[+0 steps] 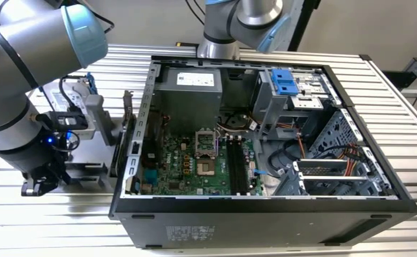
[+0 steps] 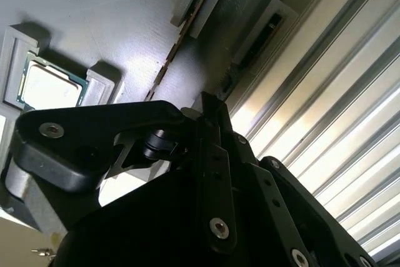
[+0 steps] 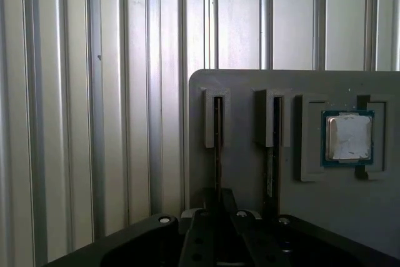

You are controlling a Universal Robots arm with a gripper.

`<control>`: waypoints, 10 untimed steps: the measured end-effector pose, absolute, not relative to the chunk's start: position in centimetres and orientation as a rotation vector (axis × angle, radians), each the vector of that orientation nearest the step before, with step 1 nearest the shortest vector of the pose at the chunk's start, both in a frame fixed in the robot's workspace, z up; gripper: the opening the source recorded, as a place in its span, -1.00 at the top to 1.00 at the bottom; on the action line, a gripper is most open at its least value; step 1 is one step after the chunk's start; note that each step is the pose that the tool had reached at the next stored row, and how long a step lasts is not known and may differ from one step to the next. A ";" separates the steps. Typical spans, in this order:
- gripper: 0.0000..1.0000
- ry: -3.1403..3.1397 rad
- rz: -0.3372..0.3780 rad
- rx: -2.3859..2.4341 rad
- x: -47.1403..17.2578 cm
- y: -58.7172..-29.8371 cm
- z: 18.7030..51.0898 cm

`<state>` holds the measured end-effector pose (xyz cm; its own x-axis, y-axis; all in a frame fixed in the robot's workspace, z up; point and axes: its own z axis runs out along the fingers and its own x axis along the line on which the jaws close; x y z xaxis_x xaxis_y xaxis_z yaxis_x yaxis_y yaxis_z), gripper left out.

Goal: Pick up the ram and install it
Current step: 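Pick up the ram and move it above insertion slot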

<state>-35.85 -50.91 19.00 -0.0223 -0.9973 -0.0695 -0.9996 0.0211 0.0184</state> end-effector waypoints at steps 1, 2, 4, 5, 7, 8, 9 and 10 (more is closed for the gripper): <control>1.00 2.218 0.096 -2.170 -35.9 -50.9 19.0; 1.00 2.218 0.096 -2.170 -35.9 -50.9 19.1; 1.00 2.218 0.096 -2.170 -35.9 -50.9 19.4; 1.00 2.218 0.096 -2.170 -35.9 -50.9 19.7; 1.00 2.218 0.096 -2.170 -35.9 -50.9 20.2; 1.00 2.218 0.096 -2.170 -35.9 -50.9 20.5; 1.00 2.218 0.096 -2.170 -35.9 -50.9 20.7; 1.00 2.218 0.096 -2.170 -35.9 -50.9 20.9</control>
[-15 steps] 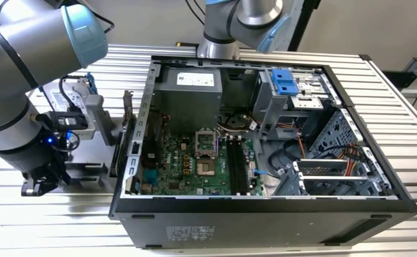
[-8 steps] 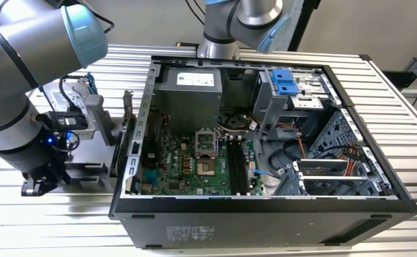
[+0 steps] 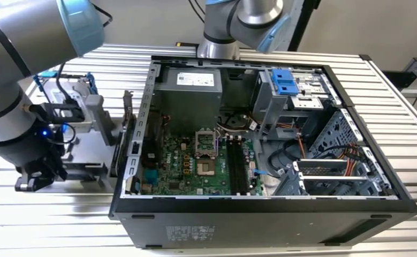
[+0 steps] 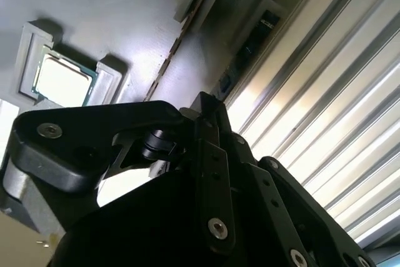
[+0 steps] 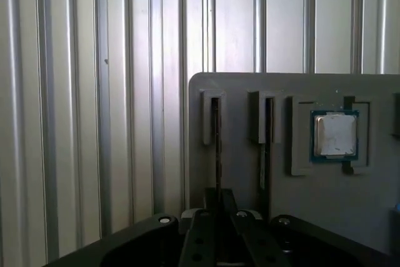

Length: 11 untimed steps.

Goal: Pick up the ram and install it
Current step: 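Pick up the ram and move it above insertion slot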

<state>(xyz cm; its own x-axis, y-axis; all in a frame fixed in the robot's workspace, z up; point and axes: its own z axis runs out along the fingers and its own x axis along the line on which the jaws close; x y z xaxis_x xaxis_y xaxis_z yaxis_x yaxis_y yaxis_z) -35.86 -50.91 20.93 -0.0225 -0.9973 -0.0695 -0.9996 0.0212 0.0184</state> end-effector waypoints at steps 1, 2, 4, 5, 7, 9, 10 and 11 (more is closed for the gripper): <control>1.00 2.218 0.096 -2.170 -35.9 -50.9 21.2; 1.00 2.218 0.096 -2.170 -35.9 -50.9 21.4; 1.00 2.218 0.096 -2.170 -35.9 -50.9 21.9; 1.00 2.218 0.096 -2.170 -35.9 -50.9 22.1; 1.00 2.218 0.096 -2.170 -35.9 -50.9 22.5; 1.00 2.218 0.096 -2.170 -35.9 -50.9 22.8; 1.00 2.218 0.096 -2.170 -35.9 -50.9 23.0; 1.00 2.218 0.096 -2.170 -35.9 -50.9 23.1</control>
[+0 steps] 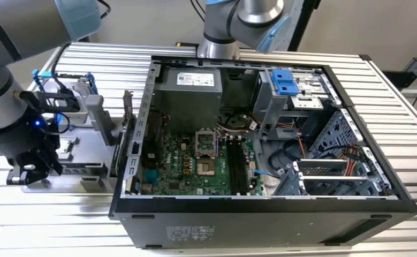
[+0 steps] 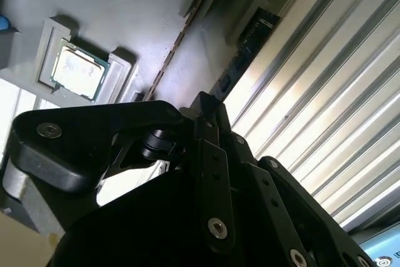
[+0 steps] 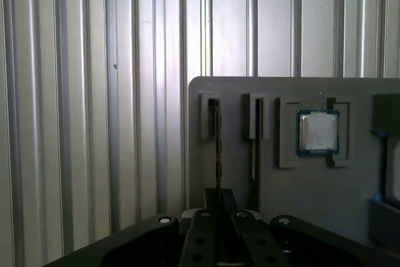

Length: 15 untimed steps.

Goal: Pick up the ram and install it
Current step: 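Pick up the ram and move it above insertion slot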

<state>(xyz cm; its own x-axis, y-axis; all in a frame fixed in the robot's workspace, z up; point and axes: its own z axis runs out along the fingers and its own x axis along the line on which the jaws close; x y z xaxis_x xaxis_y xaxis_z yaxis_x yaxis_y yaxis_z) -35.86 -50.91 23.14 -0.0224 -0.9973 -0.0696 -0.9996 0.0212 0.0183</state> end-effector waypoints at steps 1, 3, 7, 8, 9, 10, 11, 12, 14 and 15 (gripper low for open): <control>1.00 2.218 0.096 -2.170 -35.9 -50.9 23.3; 1.00 2.218 0.096 -2.170 -35.9 -50.9 23.6; 1.00 2.218 0.096 -2.170 -35.9 -50.9 24.3; 1.00 2.218 0.096 -2.170 -35.9 -50.9 24.5; 1.00 2.218 0.096 -2.170 -35.9 -50.9 24.7; 1.00 2.218 0.096 -2.170 -35.9 -50.9 24.9; 1.00 2.218 0.096 -2.170 -35.9 -50.9 25.1; 1.00 2.218 0.096 -2.170 -35.9 -50.9 25.4; 1.00 2.218 0.096 -2.170 -35.9 -50.9 25.9; 1.00 2.218 0.096 -2.170 -35.9 -50.9 26.1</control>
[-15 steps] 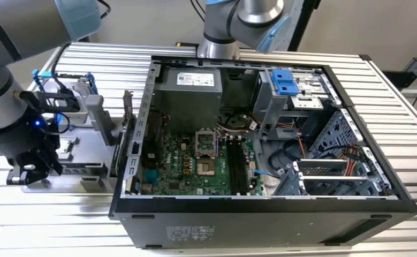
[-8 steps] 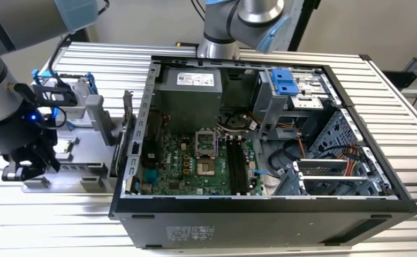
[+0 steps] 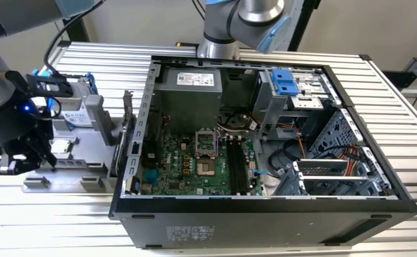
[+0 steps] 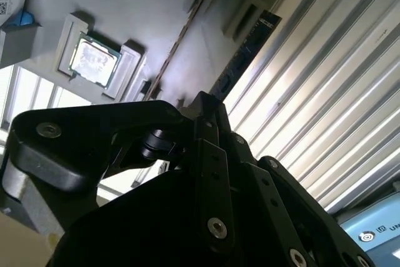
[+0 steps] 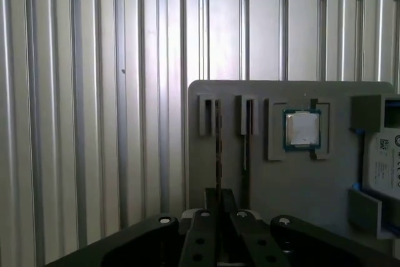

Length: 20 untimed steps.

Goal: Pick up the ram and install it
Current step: 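Pick up the ram and move it above insertion slot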

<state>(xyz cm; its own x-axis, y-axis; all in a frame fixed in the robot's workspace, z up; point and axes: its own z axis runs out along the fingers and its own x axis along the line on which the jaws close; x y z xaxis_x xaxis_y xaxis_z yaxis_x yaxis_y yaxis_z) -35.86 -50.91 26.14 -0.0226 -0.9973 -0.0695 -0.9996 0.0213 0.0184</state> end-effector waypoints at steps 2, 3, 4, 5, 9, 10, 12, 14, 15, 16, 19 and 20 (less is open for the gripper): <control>1.00 2.218 0.096 -2.170 -35.9 -50.9 26.6; 1.00 2.218 0.096 -2.170 -35.9 -50.9 26.9; 1.00 2.218 0.096 -2.170 -35.9 -50.9 27.2; 1.00 2.218 0.096 -2.170 -35.9 -50.9 27.4; 1.00 2.218 0.096 -2.170 -35.9 -50.9 28.4; 1.00 2.218 0.096 -2.170 -35.9 -50.9 28.6; 1.00 2.218 0.096 -2.170 -35.9 -50.9 29.0; 1.00 2.218 0.096 -2.170 -35.9 -50.9 29.3; 1.00 2.218 0.096 -2.170 -35.9 -50.9 29.5; 1.00 2.218 0.096 -2.170 -35.9 -50.9 29.6; 1.00 2.218 0.096 -2.170 -35.9 -50.9 30.1; 1.00 2.218 0.096 -2.170 -35.9 -50.9 30.2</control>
<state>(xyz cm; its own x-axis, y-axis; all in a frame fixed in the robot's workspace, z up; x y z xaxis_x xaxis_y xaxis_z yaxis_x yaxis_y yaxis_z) -35.86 -50.91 30.23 -0.0226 -0.9973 -0.0696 -0.9996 0.0213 0.0184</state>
